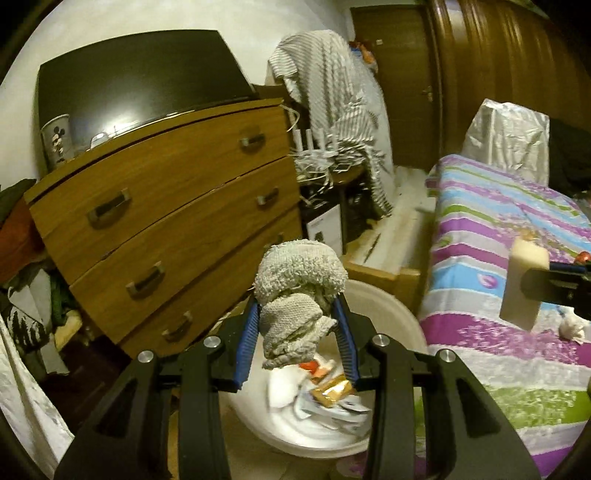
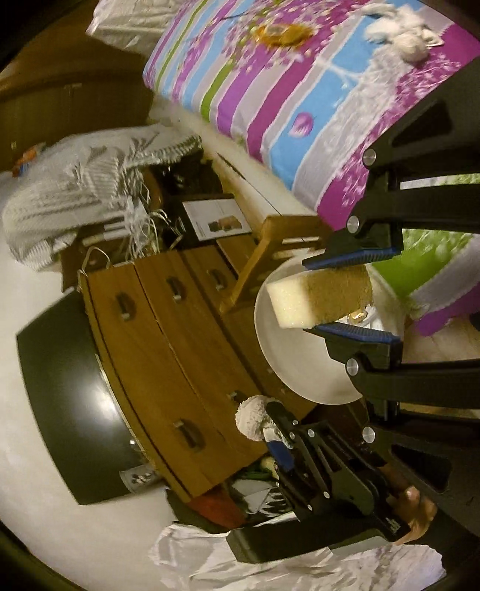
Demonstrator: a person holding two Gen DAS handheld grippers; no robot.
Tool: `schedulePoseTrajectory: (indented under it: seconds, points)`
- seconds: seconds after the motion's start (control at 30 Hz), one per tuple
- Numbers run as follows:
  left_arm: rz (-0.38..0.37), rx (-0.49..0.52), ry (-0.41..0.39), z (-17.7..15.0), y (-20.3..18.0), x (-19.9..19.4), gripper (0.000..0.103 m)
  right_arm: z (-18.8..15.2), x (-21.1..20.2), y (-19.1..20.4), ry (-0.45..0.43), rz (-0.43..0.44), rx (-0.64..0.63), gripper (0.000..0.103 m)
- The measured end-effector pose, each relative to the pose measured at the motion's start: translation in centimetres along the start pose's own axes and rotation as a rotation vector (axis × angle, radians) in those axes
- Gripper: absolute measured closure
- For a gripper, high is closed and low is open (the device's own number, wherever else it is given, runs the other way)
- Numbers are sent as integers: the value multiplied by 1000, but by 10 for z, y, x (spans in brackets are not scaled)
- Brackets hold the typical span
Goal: Collect trash
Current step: 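Carry the grey cloth and beige sponge over the white bucket, then open both tools to drop the cloth and sponge into the bucket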
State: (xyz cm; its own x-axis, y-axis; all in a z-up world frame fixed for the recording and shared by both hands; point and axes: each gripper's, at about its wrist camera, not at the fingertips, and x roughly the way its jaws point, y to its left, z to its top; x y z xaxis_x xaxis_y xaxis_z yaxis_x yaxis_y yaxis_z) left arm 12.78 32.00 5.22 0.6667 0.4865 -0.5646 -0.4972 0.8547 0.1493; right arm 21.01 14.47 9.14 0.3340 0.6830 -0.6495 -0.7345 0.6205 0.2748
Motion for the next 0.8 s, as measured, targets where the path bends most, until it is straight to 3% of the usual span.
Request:
schedulePoseTrajectory:
  seconds: [0.37, 0.8]
  points:
    - [32, -13, 57, -10, 23, 32, 66, 25, 67, 34, 81, 18, -60, 73]
    - [45, -20, 97, -16, 37, 56, 66, 27, 100, 42, 128, 9, -88, 73]
